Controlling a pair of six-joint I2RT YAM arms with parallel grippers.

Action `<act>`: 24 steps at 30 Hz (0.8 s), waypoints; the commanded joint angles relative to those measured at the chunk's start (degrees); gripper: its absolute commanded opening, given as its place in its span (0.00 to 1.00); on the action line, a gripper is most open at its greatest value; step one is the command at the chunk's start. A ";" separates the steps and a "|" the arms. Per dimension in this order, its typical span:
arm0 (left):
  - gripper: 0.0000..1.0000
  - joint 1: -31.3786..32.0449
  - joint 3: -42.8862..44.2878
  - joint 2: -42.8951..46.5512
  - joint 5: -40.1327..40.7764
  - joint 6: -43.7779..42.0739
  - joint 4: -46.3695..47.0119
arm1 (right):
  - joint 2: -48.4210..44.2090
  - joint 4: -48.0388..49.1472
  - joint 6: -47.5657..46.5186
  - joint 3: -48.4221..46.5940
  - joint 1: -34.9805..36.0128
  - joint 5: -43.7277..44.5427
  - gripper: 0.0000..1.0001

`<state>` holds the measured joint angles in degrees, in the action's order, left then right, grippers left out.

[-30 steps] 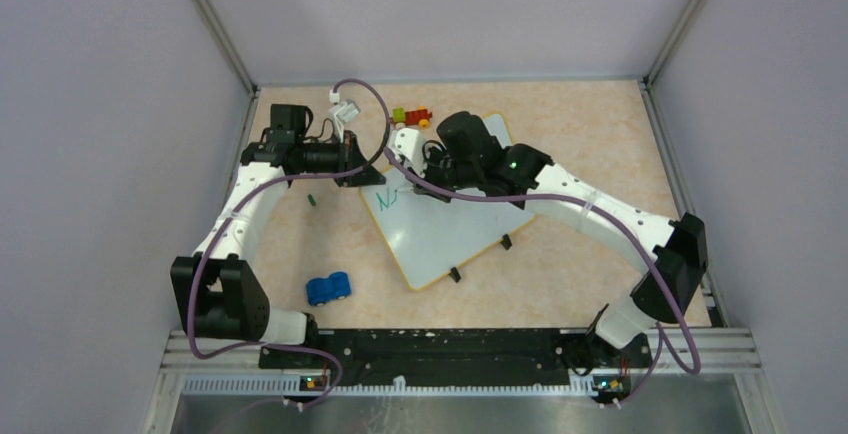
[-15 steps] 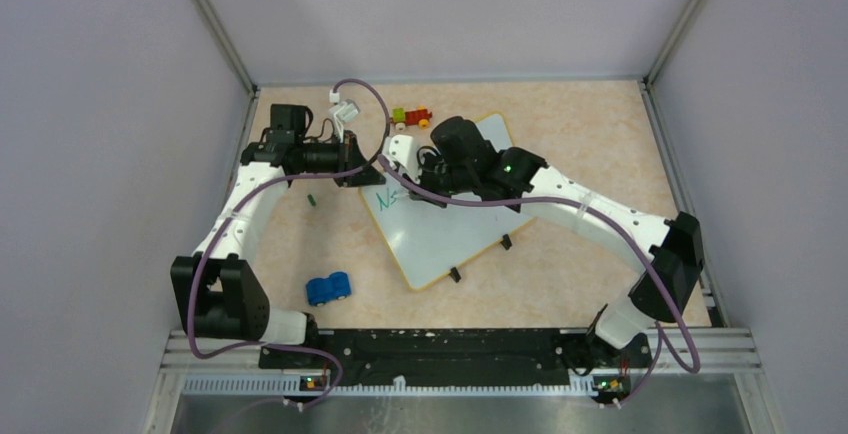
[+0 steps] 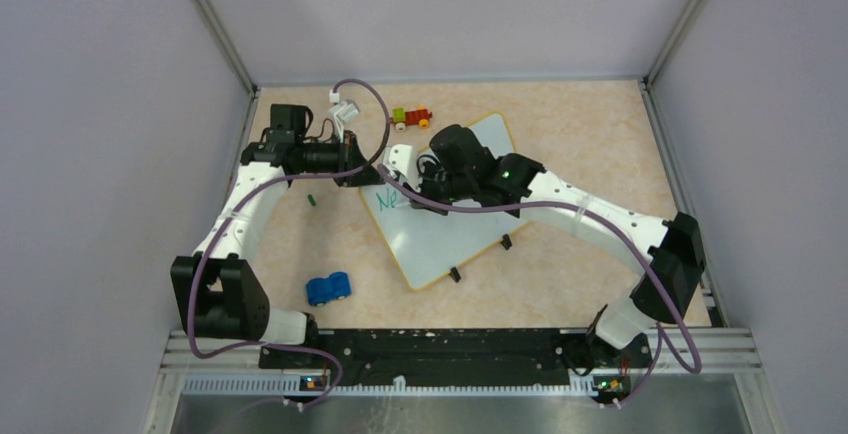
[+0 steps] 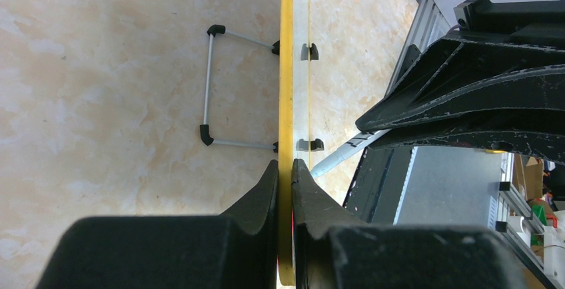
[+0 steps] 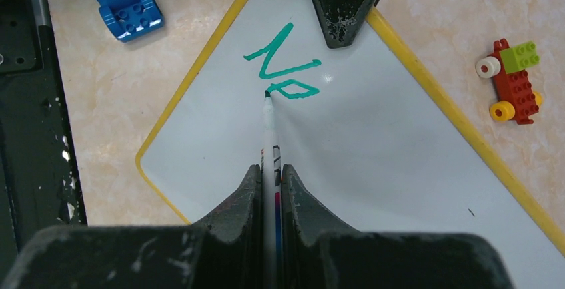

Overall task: Write a sentence on the whiteboard
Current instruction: Write on the whiteboard at the whiteboard stand.

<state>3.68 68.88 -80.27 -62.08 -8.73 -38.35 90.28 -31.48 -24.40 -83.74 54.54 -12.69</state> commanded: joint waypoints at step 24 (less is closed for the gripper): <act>0.00 -0.10 0.36 0.00 -2.25 -0.32 0.91 | -4.55 -2.69 -1.26 -3.09 -3.45 -0.26 0.00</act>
<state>3.68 68.88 -80.42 -62.52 -8.69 -38.15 88.66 -33.67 -24.99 -83.37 52.03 -13.15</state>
